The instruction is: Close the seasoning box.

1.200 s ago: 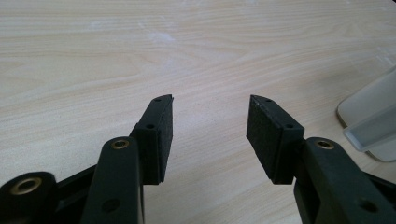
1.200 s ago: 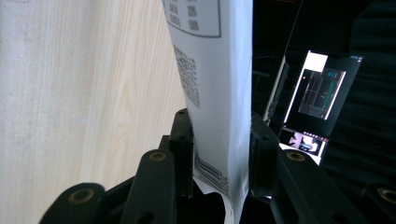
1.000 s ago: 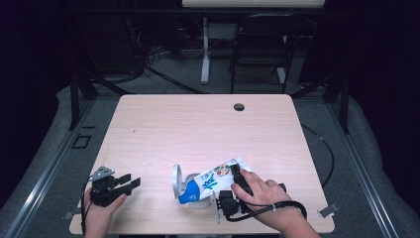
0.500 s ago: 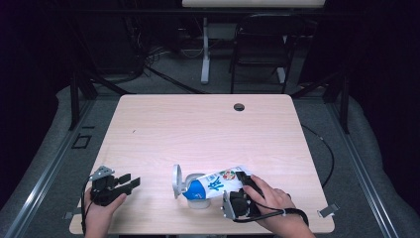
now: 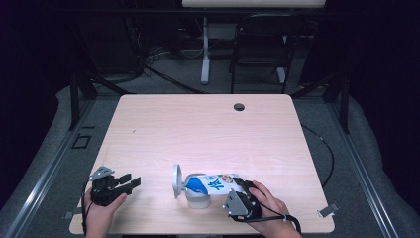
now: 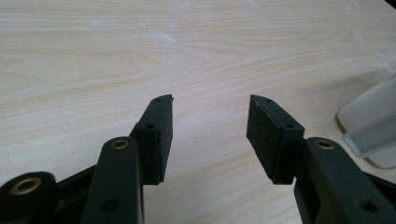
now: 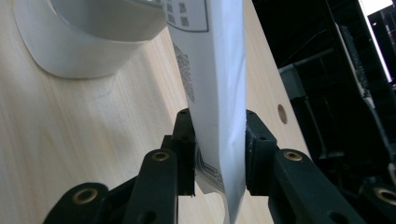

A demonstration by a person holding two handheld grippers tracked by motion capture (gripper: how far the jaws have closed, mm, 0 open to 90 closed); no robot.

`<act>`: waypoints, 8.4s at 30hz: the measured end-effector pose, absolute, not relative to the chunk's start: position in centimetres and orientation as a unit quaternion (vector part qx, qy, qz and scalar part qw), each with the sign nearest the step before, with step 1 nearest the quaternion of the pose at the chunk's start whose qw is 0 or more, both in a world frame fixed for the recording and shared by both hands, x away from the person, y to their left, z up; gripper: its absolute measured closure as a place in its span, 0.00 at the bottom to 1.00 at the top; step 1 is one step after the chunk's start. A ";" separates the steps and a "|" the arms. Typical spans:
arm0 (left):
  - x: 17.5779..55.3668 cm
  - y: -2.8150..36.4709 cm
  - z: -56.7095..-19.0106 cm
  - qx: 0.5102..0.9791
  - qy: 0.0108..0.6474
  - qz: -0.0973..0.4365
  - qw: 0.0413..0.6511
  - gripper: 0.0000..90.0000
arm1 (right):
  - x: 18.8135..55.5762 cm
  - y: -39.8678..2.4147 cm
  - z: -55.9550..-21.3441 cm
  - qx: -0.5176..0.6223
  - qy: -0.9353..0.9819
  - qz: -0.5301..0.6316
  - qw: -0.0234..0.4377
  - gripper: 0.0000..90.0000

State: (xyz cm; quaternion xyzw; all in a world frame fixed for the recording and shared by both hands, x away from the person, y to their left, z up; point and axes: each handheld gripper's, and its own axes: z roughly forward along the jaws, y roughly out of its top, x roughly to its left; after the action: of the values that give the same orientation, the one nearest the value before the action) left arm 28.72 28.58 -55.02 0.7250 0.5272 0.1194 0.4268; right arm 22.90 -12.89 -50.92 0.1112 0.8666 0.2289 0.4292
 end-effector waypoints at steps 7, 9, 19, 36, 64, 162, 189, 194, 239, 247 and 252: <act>29.1 28.7 -55.1 0.722 0.531 0.120 0.428 0.57 | 23.0 -13.1 -52.1 0.135 0.864 0.254 0.412 0.79; 29.2 28.7 -55.3 0.717 0.536 0.119 0.429 0.57 | 23.1 -13.3 -52.2 0.147 0.864 0.267 0.402 0.83; 29.1 29.0 -55.4 0.710 0.542 0.126 0.431 0.57 | 23.4 -13.7 -52.6 0.190 0.849 0.331 0.365 0.93; 28.9 29.4 -55.5 0.710 0.543 0.128 0.430 0.57 | 24.3 -16.0 -52.1 0.274 0.803 0.433 0.304 0.98; 28.8 28.1 -55.2 0.727 0.524 0.130 0.425 0.57 | 28.0 -21.0 -55.1 0.420 0.752 0.438 0.256 0.97; 28.0 26.3 -52.5 0.736 0.480 0.136 0.458 0.58 | 26.2 -23.5 -55.9 0.500 0.722 0.432 0.206 0.41; 25.8 22.0 -48.8 0.797 0.380 0.133 0.451 1.00 | 24.1 -23.5 -54.8 0.492 0.730 0.428 0.205 0.40; 25.5 21.2 -48.5 0.802 0.365 0.128 0.455 1.00 | 24.1 -23.8 -54.9 0.494 0.727 0.430 0.206 0.40; 24.8 14.1 -48.3 0.840 0.293 0.095 0.446 1.00 | 24.2 -24.1 -55.2 0.500 0.723 0.434 0.198 0.40; 24.4 14.0 -47.6 0.839 0.286 0.096 0.452 1.00 | 24.3 -24.0 -55.4 0.501 0.722 0.436 0.195 0.40; 24.1 14.6 -47.0 0.834 0.289 0.099 0.459 1.00 | 24.2 -23.9 -55.3 0.497 0.724 0.437 0.197 0.40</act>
State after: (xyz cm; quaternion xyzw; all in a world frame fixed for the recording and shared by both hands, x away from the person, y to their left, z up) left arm 24.14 14.61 -46.97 0.8341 0.2889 0.0994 0.4593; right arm 24.18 -23.88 -55.30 0.4967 0.7235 0.4372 0.1968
